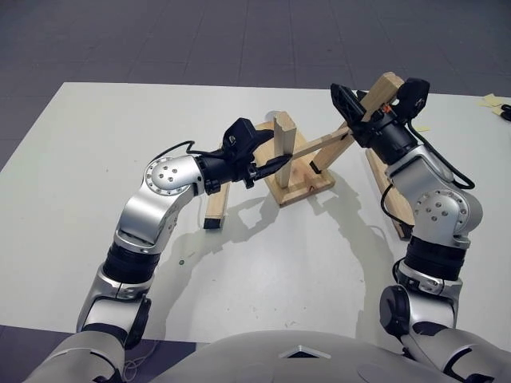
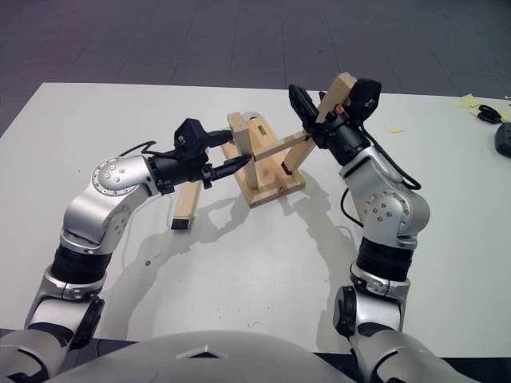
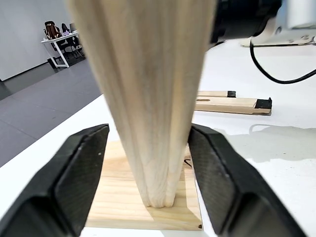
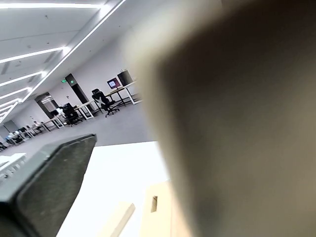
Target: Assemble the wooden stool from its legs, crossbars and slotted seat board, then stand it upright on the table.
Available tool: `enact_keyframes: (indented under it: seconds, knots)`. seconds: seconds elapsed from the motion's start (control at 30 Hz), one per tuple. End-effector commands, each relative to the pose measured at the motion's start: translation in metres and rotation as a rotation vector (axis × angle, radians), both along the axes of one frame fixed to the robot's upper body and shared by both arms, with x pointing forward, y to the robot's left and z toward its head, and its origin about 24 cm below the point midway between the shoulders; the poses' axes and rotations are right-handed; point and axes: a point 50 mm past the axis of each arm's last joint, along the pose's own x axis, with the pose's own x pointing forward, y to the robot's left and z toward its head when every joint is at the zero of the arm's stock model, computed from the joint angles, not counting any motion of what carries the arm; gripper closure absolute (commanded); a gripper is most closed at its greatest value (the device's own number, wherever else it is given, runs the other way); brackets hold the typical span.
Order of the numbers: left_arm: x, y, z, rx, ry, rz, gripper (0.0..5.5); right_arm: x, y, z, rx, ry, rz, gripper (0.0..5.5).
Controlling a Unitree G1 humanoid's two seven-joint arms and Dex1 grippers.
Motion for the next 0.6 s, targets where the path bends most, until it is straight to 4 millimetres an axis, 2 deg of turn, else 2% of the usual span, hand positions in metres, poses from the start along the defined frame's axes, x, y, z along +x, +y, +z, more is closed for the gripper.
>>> enact_keyframes:
  seconds: [0.03, 0.13, 0.27, 0.3, 0.37, 0.43, 0.6]
  knots:
    - [0.006, 0.006, 0.01, -0.061, 0.023, 0.037, 1.98, 0.003, -0.013, 0.033, 0.082, -0.09, -0.041, 0.21]
    - [0.011, 0.017, 0.023, -0.138, 0.055, 0.049, 1.44, 0.007, -0.026, 0.051, 0.126, -0.123, -0.066, 0.1]
    - [0.004, 0.022, 0.057, -0.382, 0.13, -0.069, 0.66, 0.011, -0.037, 0.064, 0.189, -0.135, -0.091, 0.1]
    - [0.001, 0.024, 0.065, -0.439, 0.141, -0.099, 0.62, 0.011, -0.038, 0.065, 0.202, -0.133, -0.094, 0.1]
    - [-0.001, 0.027, 0.079, -0.521, 0.147, -0.133, 0.2, 0.012, -0.038, 0.065, 0.21, -0.123, -0.101, 0.1]
    - [-0.002, 0.029, 0.088, -0.569, 0.157, -0.141, 0.11, 0.013, -0.038, 0.062, 0.206, -0.106, -0.114, 0.1]
    - [0.006, 0.03, 0.086, -0.586, 0.161, -0.024, 0.11, 0.021, -0.039, 0.04, 0.144, 0.004, -0.21, 0.1]
